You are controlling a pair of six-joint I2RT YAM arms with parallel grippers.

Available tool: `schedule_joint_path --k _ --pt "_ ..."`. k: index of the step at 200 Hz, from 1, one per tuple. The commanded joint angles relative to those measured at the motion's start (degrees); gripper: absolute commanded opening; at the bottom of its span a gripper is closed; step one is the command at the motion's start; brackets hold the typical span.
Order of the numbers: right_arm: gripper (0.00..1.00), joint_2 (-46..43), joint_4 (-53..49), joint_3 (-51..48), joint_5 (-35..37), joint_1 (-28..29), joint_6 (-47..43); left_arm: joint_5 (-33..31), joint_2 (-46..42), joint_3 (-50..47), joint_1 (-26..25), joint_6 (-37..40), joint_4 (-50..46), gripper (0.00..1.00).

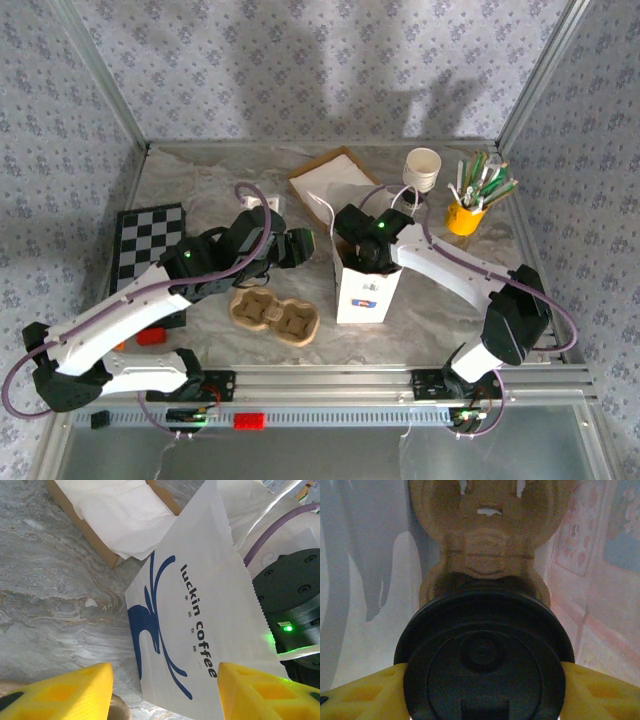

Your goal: Pack the takeout coffee

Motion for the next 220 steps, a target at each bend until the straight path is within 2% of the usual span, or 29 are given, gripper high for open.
schedule_joint_path --k 1,220 --pt "0.53 3.01 1.2 -3.88 -0.96 -0.5 -0.42 -0.9 0.05 -0.09 0.18 0.8 -0.55 0.57" --pt "0.54 4.39 2.7 -4.98 -0.89 -1.18 -1.48 -0.81 1.22 0.19 0.53 1.06 -0.29 0.58"
